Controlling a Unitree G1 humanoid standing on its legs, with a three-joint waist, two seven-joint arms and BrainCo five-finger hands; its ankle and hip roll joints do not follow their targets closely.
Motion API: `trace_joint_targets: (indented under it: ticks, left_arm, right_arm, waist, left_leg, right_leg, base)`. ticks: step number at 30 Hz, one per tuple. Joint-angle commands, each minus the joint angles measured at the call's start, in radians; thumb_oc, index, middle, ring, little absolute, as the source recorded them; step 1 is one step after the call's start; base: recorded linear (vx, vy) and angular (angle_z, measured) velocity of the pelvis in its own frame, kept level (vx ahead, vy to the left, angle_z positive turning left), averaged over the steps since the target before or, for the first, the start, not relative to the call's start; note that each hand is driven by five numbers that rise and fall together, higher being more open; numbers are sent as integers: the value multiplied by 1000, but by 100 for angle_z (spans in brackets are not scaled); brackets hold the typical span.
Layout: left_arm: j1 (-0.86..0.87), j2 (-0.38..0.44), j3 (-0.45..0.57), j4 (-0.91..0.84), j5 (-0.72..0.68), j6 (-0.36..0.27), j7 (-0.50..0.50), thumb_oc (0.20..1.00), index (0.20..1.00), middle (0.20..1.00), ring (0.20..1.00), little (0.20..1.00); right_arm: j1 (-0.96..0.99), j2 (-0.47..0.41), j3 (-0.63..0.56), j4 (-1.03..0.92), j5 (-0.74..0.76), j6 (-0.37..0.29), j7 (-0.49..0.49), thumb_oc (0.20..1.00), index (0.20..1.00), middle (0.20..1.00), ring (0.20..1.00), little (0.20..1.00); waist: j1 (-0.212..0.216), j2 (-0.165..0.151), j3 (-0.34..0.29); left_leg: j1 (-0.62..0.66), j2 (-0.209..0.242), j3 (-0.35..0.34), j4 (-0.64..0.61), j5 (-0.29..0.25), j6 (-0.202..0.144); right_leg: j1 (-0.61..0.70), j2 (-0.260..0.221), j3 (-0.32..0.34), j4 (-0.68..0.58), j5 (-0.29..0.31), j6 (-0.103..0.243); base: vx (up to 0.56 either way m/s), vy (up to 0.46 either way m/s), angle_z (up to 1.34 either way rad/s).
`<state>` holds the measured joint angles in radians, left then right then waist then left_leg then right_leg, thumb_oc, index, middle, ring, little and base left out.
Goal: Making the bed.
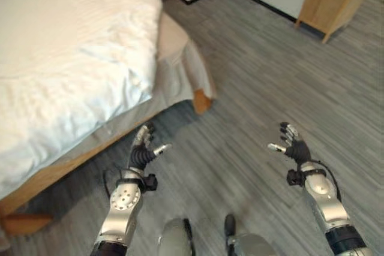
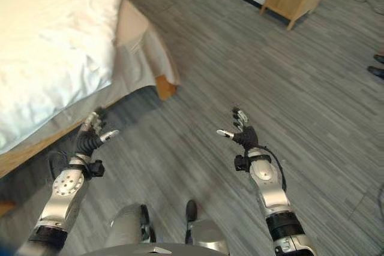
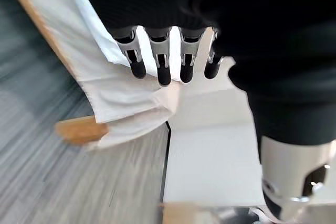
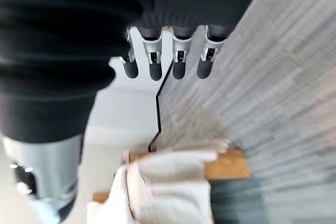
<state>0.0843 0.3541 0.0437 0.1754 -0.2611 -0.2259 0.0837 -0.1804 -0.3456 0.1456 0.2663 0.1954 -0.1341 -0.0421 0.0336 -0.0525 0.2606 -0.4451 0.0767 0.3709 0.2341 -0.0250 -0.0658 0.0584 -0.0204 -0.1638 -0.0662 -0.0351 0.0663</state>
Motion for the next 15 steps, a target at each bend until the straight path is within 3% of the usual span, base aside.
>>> trace_joint_targets:
  ticks: [1,2,5,6,8,9,12,13,15]
  left_arm:
    - [-21,39,8,-106,-14,-39,13,1000,1000,1000,1000,1000]
    - [-12,41,8,-114,-18,-34,7,1000,1000,1000,1000,1000]
    - [9,48,14,-124,-8,-24,6,1000,1000,1000,1000,1000]
    - [5,51,13,-122,-5,-19,10,1000,1000,1000,1000,1000]
    - [-14,71,1,-121,-6,-12,19,1000,1000,1000,1000,1000]
    - [-32,86,-6,-117,-8,-11,25,1000,1000,1000,1000,1000]
    - [-53,101,-26,-112,8,-6,29,1000,1000,1000,1000,1000]
    - [-73,119,-41,-103,5,-11,29,1000,1000,1000,1000,1000]
    - [-88,131,-57,-93,-7,-17,26,1000,1000,1000,1000,1000]
  right_arm:
    - [51,-51,-6,-73,-58,-35,-14,1000,1000,1000,1000,1000]
    - [57,-57,-12,-88,-71,-32,-14,1000,1000,1000,1000,1000]
    - [61,-54,-4,-140,-124,-28,-14,1000,1000,1000,1000,1000]
    - [53,-49,2,-147,-140,-25,-15,1000,1000,1000,1000,1000]
    - [18,-54,22,-157,-170,-23,-24,1000,1000,1000,1000,1000]
    - [-5,-58,32,-174,-180,-21,-29,1000,1000,1000,1000,1000]
    - [-42,-62,33,-203,-200,-29,-49,1000,1000,1000,1000,1000]
    - [-104,-79,43,-225,-219,-37,-69,1000,1000,1000,1000,1000]
    - [-164,-96,44,-253,-230,-43,-85,1000,1000,1000,1000,1000]
  waist:
    - [-16,44,-15]
    - [-17,43,-19]
    - [-18,25,-56]
    - [-16,14,-58]
    - [-34,-3,-39]
    - [-54,4,-23]
    - [-66,24,-15]
    - [-68,12,-14]
    - [-79,2,-16]
  left_leg:
    - [198,171,153,-130,238,-86]
    - [244,168,193,-162,236,-75]
    - [341,97,198,-247,212,-13]
    - [368,72,206,-263,196,8]
    - [426,35,205,-290,165,40]
    - [452,38,191,-298,149,49]
    - [477,59,167,-308,138,55]
    - [495,61,147,-309,115,43]
    - [507,68,112,-315,110,23]
  right_leg:
    - [148,-77,-7,-21,-13,46]
    - [185,-85,-16,-21,-20,55]
    - [216,-146,-41,67,40,96]
    - [205,-182,-61,144,78,120]
    - [105,-250,-60,364,258,171]
    - [19,-249,-30,485,279,168]
    - [-59,-237,-16,564,262,144]
    - [-93,-292,-44,517,218,135]
    - [-124,-293,-69,412,174,117]
  base:
    - [733,190,-70]
    - [469,171,-31]
    - [390,200,-40]
    - [261,196,-16]
    - [207,210,33]
    - [246,186,73]
    - [201,14,106]
    - [376,-129,82]
    - [362,-157,88]
